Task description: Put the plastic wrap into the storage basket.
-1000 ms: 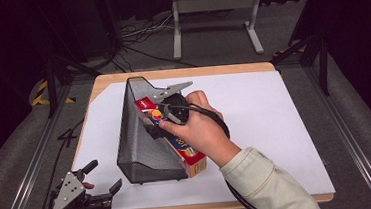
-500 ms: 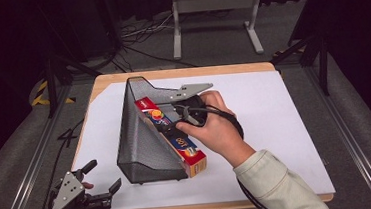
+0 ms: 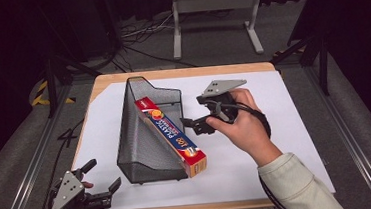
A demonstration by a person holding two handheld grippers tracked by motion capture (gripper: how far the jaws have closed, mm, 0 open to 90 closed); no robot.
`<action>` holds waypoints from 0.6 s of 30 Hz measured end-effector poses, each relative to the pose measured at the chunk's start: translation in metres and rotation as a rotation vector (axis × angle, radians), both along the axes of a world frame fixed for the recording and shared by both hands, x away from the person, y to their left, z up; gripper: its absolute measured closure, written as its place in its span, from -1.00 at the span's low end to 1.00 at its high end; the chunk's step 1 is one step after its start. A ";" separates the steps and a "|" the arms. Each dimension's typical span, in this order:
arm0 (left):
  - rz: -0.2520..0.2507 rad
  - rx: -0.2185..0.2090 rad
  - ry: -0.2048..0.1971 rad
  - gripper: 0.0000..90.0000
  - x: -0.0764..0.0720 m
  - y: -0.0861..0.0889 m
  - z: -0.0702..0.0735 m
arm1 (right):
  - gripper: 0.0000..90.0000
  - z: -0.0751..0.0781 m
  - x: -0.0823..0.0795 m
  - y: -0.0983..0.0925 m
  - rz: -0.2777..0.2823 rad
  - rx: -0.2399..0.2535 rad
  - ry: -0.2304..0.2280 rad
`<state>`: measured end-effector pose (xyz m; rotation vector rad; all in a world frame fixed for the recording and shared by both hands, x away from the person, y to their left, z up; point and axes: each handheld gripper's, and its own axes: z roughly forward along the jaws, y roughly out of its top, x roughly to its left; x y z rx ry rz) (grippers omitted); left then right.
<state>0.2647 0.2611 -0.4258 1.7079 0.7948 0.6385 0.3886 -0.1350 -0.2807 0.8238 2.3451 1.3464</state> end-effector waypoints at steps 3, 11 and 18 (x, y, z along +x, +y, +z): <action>0.005 -0.002 0.001 -0.90 0.000 0.000 0.000 | -0.67 0.001 -0.001 -0.013 -0.010 -0.004 -0.005; 0.007 -0.005 0.013 -0.90 0.000 0.000 0.000 | -0.67 0.004 -0.003 -0.050 -0.058 -0.001 -0.001; 0.011 -0.005 0.013 -0.90 0.001 0.001 0.000 | -0.67 0.006 -0.003 -0.083 -0.095 0.010 -0.017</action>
